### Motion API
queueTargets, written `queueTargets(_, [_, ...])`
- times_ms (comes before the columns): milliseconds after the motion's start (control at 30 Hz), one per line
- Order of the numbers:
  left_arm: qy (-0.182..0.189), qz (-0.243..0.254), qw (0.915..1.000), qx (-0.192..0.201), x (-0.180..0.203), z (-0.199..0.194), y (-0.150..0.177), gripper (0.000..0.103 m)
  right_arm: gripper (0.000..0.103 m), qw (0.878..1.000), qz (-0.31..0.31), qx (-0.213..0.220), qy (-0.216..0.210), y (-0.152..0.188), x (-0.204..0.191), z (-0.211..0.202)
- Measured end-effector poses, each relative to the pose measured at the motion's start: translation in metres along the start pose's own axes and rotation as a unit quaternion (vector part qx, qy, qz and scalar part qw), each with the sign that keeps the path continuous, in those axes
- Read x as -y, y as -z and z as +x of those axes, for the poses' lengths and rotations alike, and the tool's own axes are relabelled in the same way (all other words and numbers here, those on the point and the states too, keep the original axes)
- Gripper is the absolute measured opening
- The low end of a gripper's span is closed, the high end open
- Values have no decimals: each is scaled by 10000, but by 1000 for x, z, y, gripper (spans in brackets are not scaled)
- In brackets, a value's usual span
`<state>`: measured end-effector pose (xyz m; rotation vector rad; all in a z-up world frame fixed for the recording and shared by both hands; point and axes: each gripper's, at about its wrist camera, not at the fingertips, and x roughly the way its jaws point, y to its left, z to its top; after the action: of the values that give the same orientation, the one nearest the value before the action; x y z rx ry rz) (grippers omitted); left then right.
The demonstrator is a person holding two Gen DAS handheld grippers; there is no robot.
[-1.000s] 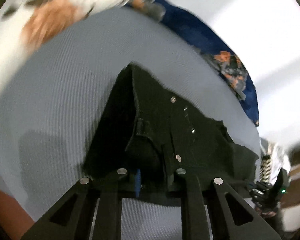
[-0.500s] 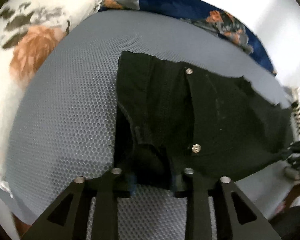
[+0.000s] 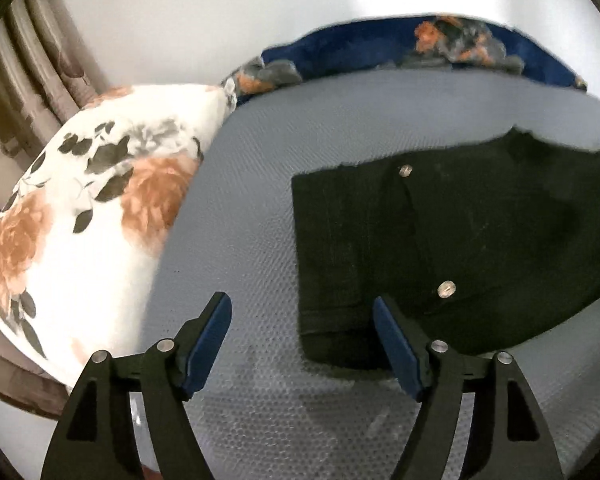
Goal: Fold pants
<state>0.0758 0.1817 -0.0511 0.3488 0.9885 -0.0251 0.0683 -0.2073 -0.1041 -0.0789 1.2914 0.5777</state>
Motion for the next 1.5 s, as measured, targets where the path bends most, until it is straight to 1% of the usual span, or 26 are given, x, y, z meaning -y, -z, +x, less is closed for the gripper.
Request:
queueTargets(67, [-42, -299, 9995, -80, -8, 2, 0, 74, 9, 10000, 35, 23, -23, 1, 1, -2])
queueTargets(133, [64, -630, 9979, 102, -16, -9, 0, 74, 9, 10000, 71, 34, -52, -1, 0, -1])
queueTargets(200, [265, -733, 9963, 358, -14, -24, -3, 74, 9, 9999, 92, 28, -75, -1, 1, -2])
queueTargets(233, [353, -688, 9960, 446, -10, -31, -5, 74, 9, 9999, 85, 25, -74, -2, 1, -2])
queueTargets(333, [794, -339, 9943, 629, 19, -50, -11, 74, 9, 9999, 78, 70, -83, -5, 2, -8])
queueTargets(400, [1203, -17, 9906, 652, 48, -57, -17, 74, 9, 9996, 182, 117, -159, -6, 7, -13])
queueTargets(433, [1411, 137, 9877, 652, 63, -59, -20, 74, 9, 9995, 223, 125, -182, -6, 9, -15])
queueTargets(500, [1891, 463, 9788, 644, 101, -60, -26, 74, 9, 9991, 344, 116, -231, -8, 12, -18])
queueTargets(533, [2033, 572, 9754, 625, 115, -61, -29, 74, 9, 9989, 373, 123, -242, -9, 13, -19])
queueTargets(567, [2223, 756, 9700, 627, 137, -61, -33, 74, 9, 9989, 382, 118, -238, -10, 14, -20])
queueTargets(633, [2412, 980, 9635, 629, 165, -63, -38, 74, 9, 9990, 364, 125, -220, -11, 13, -22])
queueTargets(667, [2518, 1164, 9587, 621, 183, -63, -41, 74, 9, 9991, 348, 124, -210, -12, 13, -23])
queueTargets(767, [2608, 1485, 9518, 628, 218, -61, -45, 74, 9, 9990, 361, 161, -225, -14, 13, -25])
queueTargets(800, [2628, 1554, 9505, 585, 228, -58, -46, 74, 9, 9988, 379, 185, -253, -16, 13, -27])
queueTargets(933, [2648, 1571, 9505, 420, 252, -46, -52, 72, 9, 9973, 520, 311, -406, -20, 18, -34])
queueTargets(967, [2629, 1568, 9512, 395, 258, -45, -51, 66, 9, 9971, 532, 338, -423, -20, 19, -35])
queueTargets(1033, [2655, 1640, 9496, 288, 267, -39, -53, 41, 9, 9965, 550, 458, -424, -22, 20, -38])
queueTargets(1067, [2668, 1694, 9486, 189, 270, -36, -52, 18, 13, 9963, 562, 486, -437, -23, 21, -38])
queueTargets(1100, [2543, 1747, 9512, 104, 276, -32, -53, 11, 15, 9961, 602, 464, -440, -24, 22, -38])
queueTargets(1133, [2446, 1761, 9535, 90, 278, -29, -53, 10, 22, 9959, 662, 431, -433, -25, 25, -39])
queueTargets(1167, [2462, 1723, 9538, 74, 278, -28, -53, 8, 29, 9951, 732, 492, -451, -24, 29, -44])
queueTargets(1233, [2577, 1515, 9543, 25, 272, -25, -56, 7, 36, 9909, 951, 790, -536, -15, 42, -60])
queueTargets(1267, [2613, 1472, 9540, 12, 269, -25, -56, 7, 36, 9870, 1145, 977, -563, -6, 55, -72])
queueTargets(1367, [2632, 1407, 9544, 33, 267, -26, -55, 7, 36, 9727, 1849, 1373, -287, 27, 98, -99])
queueTargets(1433, [2623, 1393, 9549, 17, 267, -26, -55, 7, 37, 9547, 2534, 1558, 33, 62, 138, -115])
queueTargets(1500, [2638, 1340, 9552, -2, 266, -25, -55, 7, 37, 9328, 3170, 1666, 409, 97, 173, -126])
